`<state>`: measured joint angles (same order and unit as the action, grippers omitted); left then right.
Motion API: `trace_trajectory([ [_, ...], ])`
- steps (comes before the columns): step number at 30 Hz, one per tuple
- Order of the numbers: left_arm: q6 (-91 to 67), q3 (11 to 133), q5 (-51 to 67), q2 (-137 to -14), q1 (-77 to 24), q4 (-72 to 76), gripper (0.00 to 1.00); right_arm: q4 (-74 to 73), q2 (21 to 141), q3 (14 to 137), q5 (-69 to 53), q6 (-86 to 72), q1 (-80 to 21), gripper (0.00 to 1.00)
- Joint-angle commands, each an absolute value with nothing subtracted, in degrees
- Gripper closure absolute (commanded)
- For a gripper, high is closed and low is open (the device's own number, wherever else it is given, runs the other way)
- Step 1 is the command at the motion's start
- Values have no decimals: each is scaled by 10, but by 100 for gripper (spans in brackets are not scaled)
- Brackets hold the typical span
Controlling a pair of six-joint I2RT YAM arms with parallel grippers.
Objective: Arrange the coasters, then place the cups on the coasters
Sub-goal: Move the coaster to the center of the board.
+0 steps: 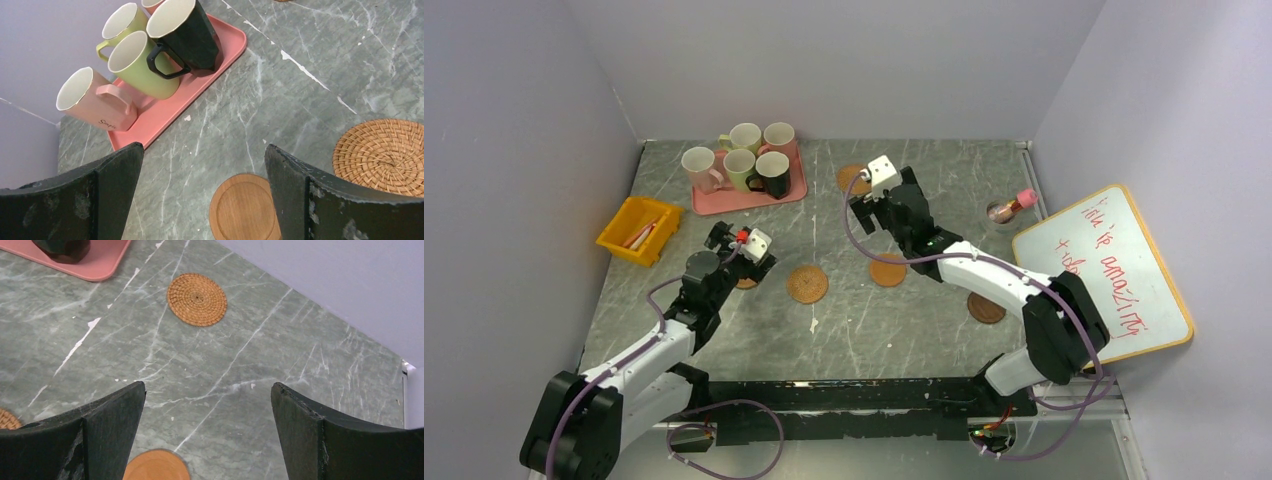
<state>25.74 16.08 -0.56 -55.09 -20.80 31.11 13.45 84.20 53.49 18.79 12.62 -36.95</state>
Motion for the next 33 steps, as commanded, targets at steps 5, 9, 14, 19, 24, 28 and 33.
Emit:
trace_trajectory([
  [5, 249, 167, -6, -547, -205, 341, 4, 144, 867, 548, 192, 132, -363, 0],
  [9, 249, 169, -5, -550, -205, 338, 4, 103, 890, 567, 160, 147, -363, 0],
  [14, 250, 170, -5, -556, -204, 335, 4, 15, 924, 606, 70, 167, -363, 0],
  [19, 251, 172, -5, -561, -204, 334, 4, -26, 942, 621, 41, 192, -363, 0],
  [24, 251, 171, 1, -566, -204, 335, 4, -105, 963, 654, 52, 236, -363, 0],
  [28, 251, 173, 4, -572, -204, 333, 4, -135, 963, 652, 60, 256, -362, 0],
  [33, 251, 172, 8, -570, -204, 333, 4, -123, 961, 615, 80, 270, -353, 0],
])
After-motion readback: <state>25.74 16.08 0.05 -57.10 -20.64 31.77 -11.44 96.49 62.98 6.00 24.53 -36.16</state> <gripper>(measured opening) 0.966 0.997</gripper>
